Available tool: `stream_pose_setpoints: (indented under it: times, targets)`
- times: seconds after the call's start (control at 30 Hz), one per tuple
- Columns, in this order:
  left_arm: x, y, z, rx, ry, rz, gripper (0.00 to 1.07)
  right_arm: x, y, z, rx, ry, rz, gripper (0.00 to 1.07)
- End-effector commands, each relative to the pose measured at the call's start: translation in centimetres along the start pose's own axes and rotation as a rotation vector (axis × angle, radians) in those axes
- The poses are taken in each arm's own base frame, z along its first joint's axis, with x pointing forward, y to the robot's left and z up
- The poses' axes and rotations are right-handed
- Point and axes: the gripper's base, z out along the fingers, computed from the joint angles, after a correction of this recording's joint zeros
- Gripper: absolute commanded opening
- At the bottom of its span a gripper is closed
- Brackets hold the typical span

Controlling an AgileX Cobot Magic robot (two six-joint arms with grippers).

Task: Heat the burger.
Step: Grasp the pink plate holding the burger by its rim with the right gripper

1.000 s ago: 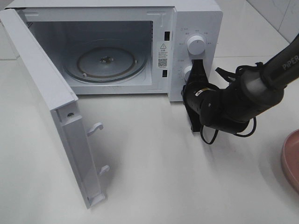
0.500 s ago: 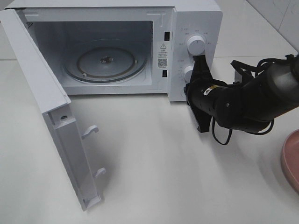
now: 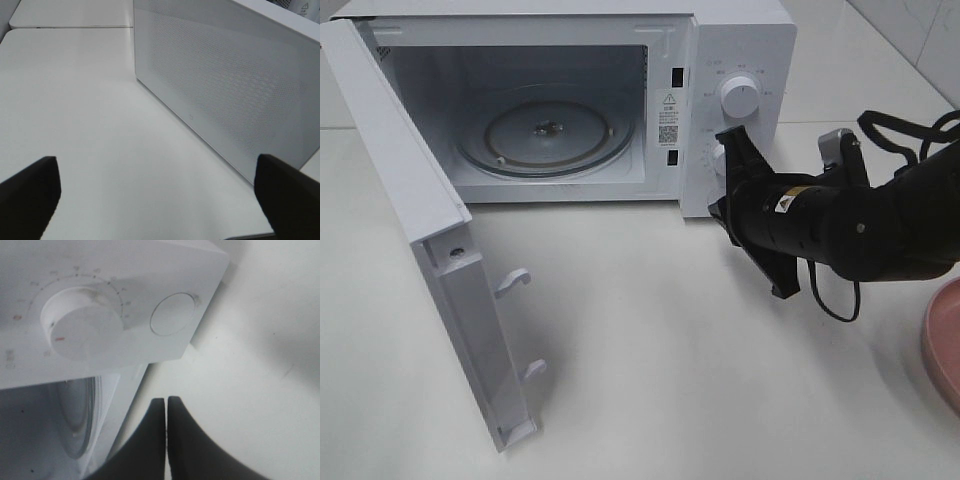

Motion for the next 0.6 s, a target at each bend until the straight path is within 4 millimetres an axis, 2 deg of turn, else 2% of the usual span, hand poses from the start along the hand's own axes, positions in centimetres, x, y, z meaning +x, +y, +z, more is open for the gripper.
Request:
stream_pose_setpoints:
  times: [0.03,0.27,0.3,0.33,0.4,0.6]
  targets:
    - [0.1,-0.1,-0.2,0.01,-0.02,-0.001,0.98,0.1,0.7,-1.2,0.022,0.052,-0.16,0.0]
    - [0.1,-0.1,-0.2,0.01,-0.02,-0.001,0.98,0.3,1.0,-2.5,0.071,0.129,-0.356,0.0]
    - [0.1,-0.1,-0.2,0.01,-0.02,-0.001,0.98,0.4,1.1,-3.0,0.089,0.157,-0.437,0.0]
    - [0.1,-0.1,-0.2,0.01,-0.02,-0.001,0.98,0.4,1.1,-3.0,0.089,0.157,-0.437,0.0]
    - [0.1,-0.1,-0.2,0.01,-0.02,-0.001,0.98,0.4,1.2,-3.9,0.124,0.197,-0.542,0.01]
    - [0.1,-0.1,-0.2,0.01,-0.02,-0.001,0.98,0.4,1.1,-4.9,0.169,0.259,-0.696,0.01]
